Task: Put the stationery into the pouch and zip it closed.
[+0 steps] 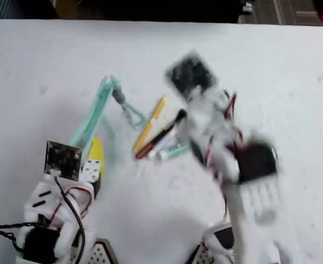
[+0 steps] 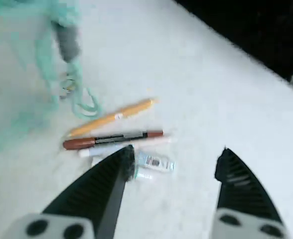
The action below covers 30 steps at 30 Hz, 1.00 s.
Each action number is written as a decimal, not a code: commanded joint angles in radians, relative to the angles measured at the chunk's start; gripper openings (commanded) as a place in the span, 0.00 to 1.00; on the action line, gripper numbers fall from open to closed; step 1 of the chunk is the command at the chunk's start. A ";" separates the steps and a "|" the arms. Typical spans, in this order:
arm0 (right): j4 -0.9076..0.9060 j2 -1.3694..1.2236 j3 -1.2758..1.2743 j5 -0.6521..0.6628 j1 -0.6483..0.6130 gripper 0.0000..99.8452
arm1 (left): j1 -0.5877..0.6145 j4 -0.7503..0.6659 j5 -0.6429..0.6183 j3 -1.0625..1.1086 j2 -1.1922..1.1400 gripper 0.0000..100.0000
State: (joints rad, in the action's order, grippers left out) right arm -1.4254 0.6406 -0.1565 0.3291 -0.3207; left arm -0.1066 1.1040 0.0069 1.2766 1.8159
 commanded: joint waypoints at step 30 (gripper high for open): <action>0.335 -0.858 0.011 -0.569 0.171 0.19 | 0.012 -0.035 -0.124 0.025 0.012 0.21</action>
State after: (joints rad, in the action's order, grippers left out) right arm -1.1170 -0.2279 -0.1611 -0.2064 -0.1550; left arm -0.1020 1.1024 -0.0928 1.3088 1.8282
